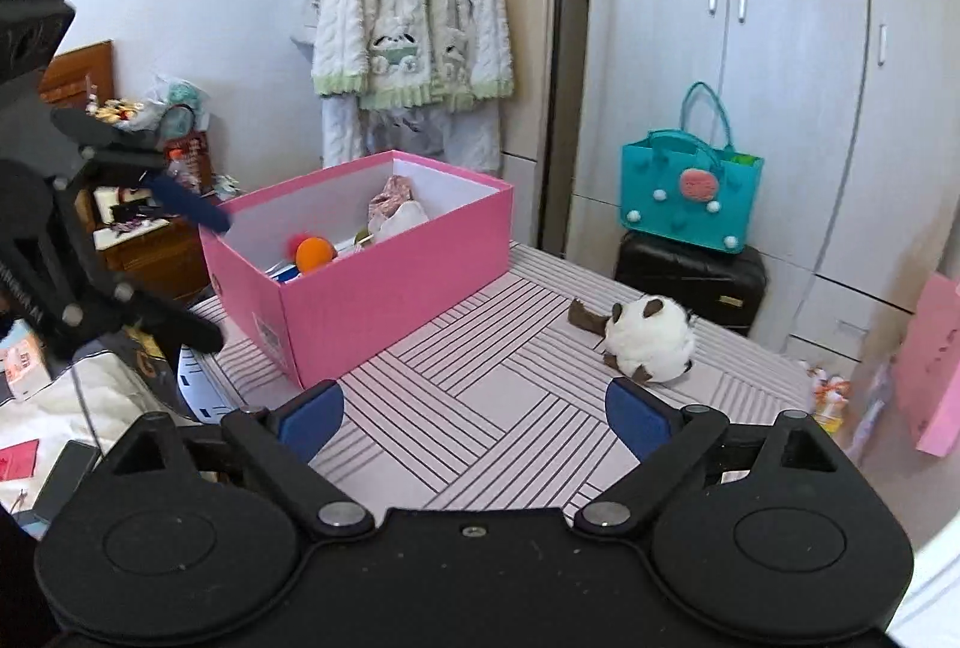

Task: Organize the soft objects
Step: 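Withdraw both tools from the box toward the white plush cat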

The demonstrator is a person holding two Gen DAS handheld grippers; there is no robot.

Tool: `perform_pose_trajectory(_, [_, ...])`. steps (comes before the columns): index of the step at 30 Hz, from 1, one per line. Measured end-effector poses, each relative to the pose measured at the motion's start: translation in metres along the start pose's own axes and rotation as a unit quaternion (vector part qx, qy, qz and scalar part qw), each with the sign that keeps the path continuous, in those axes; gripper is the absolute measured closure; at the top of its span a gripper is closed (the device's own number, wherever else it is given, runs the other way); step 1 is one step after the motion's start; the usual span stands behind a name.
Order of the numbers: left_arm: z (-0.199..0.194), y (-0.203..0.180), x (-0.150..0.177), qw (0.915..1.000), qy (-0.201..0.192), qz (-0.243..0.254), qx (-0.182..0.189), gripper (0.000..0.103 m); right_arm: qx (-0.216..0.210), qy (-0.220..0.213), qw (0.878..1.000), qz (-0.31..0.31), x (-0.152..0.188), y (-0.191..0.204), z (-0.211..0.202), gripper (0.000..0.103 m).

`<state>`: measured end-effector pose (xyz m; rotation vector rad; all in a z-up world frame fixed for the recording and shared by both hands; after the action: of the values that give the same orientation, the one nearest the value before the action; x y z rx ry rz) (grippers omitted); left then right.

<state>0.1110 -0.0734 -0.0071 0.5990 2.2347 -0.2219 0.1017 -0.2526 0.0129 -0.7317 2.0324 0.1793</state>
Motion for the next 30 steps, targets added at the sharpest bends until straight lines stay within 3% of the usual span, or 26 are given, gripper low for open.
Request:
perform_pose_trajectory(4, [0.025,-0.01,-0.009,0.9995,-0.019,0.019,-0.014,0.006,-0.019,0.0,0.999,0.032,0.029,-0.023,0.027,0.007])
perform_pose_trajectory(7, [0.047,-0.013,-0.018,0.9994,-0.028,0.013,-0.015,0.006,-0.021,-0.023,0.998,0.055,0.044,-0.039,0.044,0.007])
perform_pose_trajectory(15, [0.1,-0.016,-0.047,0.9956,-0.056,-0.069,0.031,0.006,0.024,-0.038,0.996,0.083,0.055,-0.091,0.091,0.007])
perform_pose_trajectory(18, [0.12,-0.021,-0.056,0.9916,-0.074,-0.097,0.044,0.006,0.019,-0.039,0.994,0.098,0.055,-0.106,0.109,0.007])
perform_pose_trajectory(21, [0.144,-0.023,-0.062,0.9883,-0.076,-0.121,0.053,0.006,0.02,-0.037,0.996,0.083,0.053,-0.113,0.126,0.007])
perform_pose_trajectory(30, [0.208,-0.008,-0.083,0.979,-0.095,-0.178,0.031,0.006,0.055,-0.014,0.998,0.008,0.039,-0.126,0.172,0.007])
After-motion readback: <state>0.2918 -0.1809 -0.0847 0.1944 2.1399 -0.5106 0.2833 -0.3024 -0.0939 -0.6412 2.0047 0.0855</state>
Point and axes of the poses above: each gripper's, at about its wrist camera, not at the fingertips, and z roughly the way its jaws point, y to its left, x to its underside, the point moved 6 cm from there along z, roughly the way its jaws point, and after that the axes turned 9 degrees about -z, right-handed, at the moved point
